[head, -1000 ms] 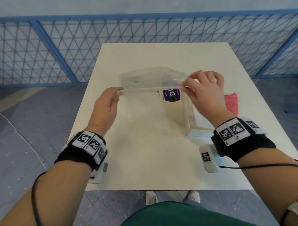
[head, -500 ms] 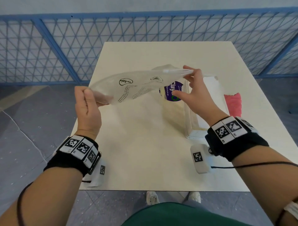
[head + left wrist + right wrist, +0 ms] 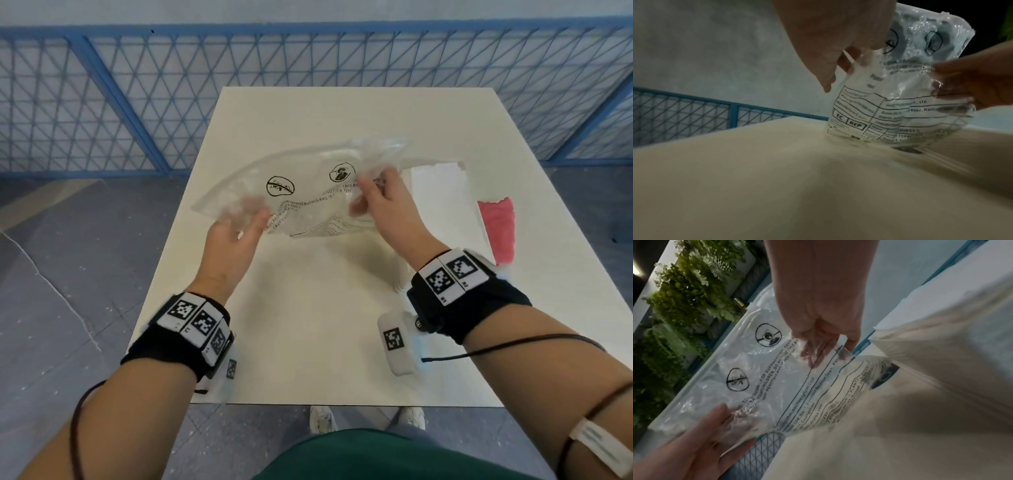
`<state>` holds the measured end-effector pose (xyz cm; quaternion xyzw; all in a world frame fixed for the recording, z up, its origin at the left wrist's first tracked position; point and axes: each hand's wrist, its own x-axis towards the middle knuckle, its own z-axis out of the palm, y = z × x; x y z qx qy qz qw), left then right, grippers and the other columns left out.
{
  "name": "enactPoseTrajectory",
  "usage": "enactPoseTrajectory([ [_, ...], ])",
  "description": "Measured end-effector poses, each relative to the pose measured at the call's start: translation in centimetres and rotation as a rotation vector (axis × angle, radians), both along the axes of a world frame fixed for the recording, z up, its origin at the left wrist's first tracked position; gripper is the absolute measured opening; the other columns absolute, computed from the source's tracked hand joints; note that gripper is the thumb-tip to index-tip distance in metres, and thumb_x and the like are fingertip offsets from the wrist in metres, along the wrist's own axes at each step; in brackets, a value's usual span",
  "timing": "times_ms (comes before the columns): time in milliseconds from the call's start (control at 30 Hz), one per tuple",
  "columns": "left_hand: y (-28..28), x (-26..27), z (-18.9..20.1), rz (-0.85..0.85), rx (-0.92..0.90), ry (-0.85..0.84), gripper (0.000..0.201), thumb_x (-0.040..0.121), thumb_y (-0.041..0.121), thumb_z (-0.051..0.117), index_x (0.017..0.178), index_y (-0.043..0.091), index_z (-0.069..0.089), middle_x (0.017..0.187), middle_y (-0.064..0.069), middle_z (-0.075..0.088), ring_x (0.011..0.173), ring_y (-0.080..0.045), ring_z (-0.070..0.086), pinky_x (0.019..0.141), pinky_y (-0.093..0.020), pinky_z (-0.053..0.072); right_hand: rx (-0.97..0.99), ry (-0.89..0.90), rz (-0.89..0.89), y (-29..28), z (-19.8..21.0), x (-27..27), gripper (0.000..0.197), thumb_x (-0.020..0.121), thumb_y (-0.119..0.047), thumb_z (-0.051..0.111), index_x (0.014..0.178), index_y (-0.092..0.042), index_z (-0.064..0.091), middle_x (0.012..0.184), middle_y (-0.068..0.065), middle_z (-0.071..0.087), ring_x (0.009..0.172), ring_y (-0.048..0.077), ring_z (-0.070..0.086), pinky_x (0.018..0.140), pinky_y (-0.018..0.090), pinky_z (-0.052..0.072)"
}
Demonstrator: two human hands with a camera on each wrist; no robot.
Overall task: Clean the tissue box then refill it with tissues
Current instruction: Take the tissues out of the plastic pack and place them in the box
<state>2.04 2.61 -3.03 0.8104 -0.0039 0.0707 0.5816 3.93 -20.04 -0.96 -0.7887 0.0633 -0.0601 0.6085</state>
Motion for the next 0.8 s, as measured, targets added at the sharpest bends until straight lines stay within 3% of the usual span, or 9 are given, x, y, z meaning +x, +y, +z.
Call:
enactPoseTrajectory([
  [67, -0.5, 0.1, -0.1, 0.062, -0.107, 0.009, 0.007, 0.098, 0.021, 0.052, 0.098, 0.016, 0.057, 0.086, 0.008, 0.063, 0.072, 0.012, 0.062, 0.073, -0.009, 0.049, 0.014, 0.049, -0.044, 0.3, -0.7, -0.2, 0.013, 0.1, -0.023, 0.044, 0.101, -0.01, 0.042, 0.065, 0.004, 0.057, 0.047, 0.004, 0.056, 0.054, 0.013, 0.05],
  [167, -1.2, 0.4, 0.1, 0.094, -0.088, 0.094, 0.015, 0.101, 0.025, 0.044, 0.091, 0.014, 0.048, 0.077, -0.007, 0.057, 0.056, -0.009, 0.058, 0.048, -0.016, 0.049, -0.084, 0.205, -0.089, 0.2, -2.1, -0.3, 0.021, 0.1, -0.022, 0.044, 0.115, -0.007, 0.04, 0.078, 0.001, 0.051, 0.058, 0.011, 0.052, 0.049, 0.023, 0.049],
  [267, -0.8, 1.7, -0.8, 0.095, 0.208, 0.375, 0.028, 0.099, 0.032, 0.045, 0.116, 0.012, 0.039, 0.087, -0.011, 0.058, 0.058, -0.014, 0.052, 0.045, -0.023, 0.043, -0.199, 0.332, -0.09, 0.0, -2.9, -0.6, 0.045, 0.094, -0.004, 0.046, 0.135, -0.008, 0.028, 0.103, 0.005, 0.048, 0.076, 0.019, 0.054, 0.051, 0.021, 0.046],
  [333, -0.5, 2.0, -1.1, 0.062, 0.323, 0.584, 0.062, 0.096, 0.035, 0.05, 0.139, 0.004, 0.018, 0.089, -0.011, 0.059, 0.063, -0.019, 0.055, 0.056, -0.028, 0.046, -0.361, 0.367, -0.011, 0.3, -2.9, -1.4, 0.058, 0.091, 0.002, 0.042, 0.142, -0.014, 0.018, 0.115, 0.012, 0.049, 0.092, 0.03, 0.06, 0.069, 0.036, 0.055],
  [400, -0.8, 1.7, -1.4, 0.066, 0.414, 0.572, 0.081, 0.094, 0.039, 0.053, 0.147, 0.007, 0.001, 0.117, -0.02, 0.057, 0.092, -0.032, 0.061, 0.085, -0.038, 0.049, -0.743, 0.296, 0.061, 0.8, -3.2, -2.2, 0.066, 0.087, 0.002, 0.038, 0.145, -0.02, 0.015, 0.131, 0.016, 0.042, 0.11, 0.038, 0.053, 0.088, 0.044, 0.049],
  [500, -1.9, 0.4, -1.3, 0.076, 0.777, 0.26, 0.09, 0.093, 0.049, 0.048, 0.151, 0.019, -0.013, 0.158, -0.018, 0.005, 0.14, -0.038, 0.024, 0.113, -0.048, 0.023, -1.159, 0.064, 0.179, 1.8, -3.8, -2.9, 0.078, 0.086, -0.003, 0.042, 0.151, -0.029, 0.007, 0.158, 0.01, 0.008, 0.143, 0.036, 0.015, 0.115, 0.048, 0.019],
  [600, -3.3, -0.3, -2.5, -0.225, 1.17, 0.044, 0.074, 0.095, 0.061, 0.021, 0.151, 0.029, -0.014, 0.16, -0.005, -0.02, 0.146, -0.032, -0.017, 0.116, -0.051, -0.009, -1.18, 0.075, 0.395, 2.3, -5.2, -3.2, 0.056, 0.101, -0.04, 0.027, 0.152, -0.033, 0.003, 0.161, -0.001, -0.01, 0.148, 0.028, -0.008, 0.119, 0.052, -0.001],
  [700, -3.6, -0.1, -4.6, -0.469, 1.287, 0.237, 0.068, 0.092, 0.066, 0.003, 0.15, 0.036, -0.016, 0.158, 0.003, -0.027, 0.143, -0.028, -0.028, 0.115, -0.054, -0.015, -1.146, 0.26, 0.49, 1.9, -7.0, -3.5, 0.063, 0.096, -0.06, 0.015, 0.151, -0.035, -0.006, 0.16, -0.003, -0.017, 0.148, 0.026, -0.014, 0.119, 0.052, -0.004],
  [800, -3.6, -0.3, -6.0, -0.514, 1.268, 0.284, 0.066, 0.092, 0.066, 0.003, 0.148, 0.038, -0.02, 0.156, 0.006, -0.03, 0.143, -0.025, -0.03, 0.115, -0.051, -0.017, -1.179, 0.297, 0.511, 1.3, -8.0, -3.7, 0.065, 0.094, -0.063, 0.012, 0.149, -0.037, -0.013, 0.159, -0.002, -0.022, 0.146, 0.027, -0.019, 0.119, 0.052, -0.006],
])
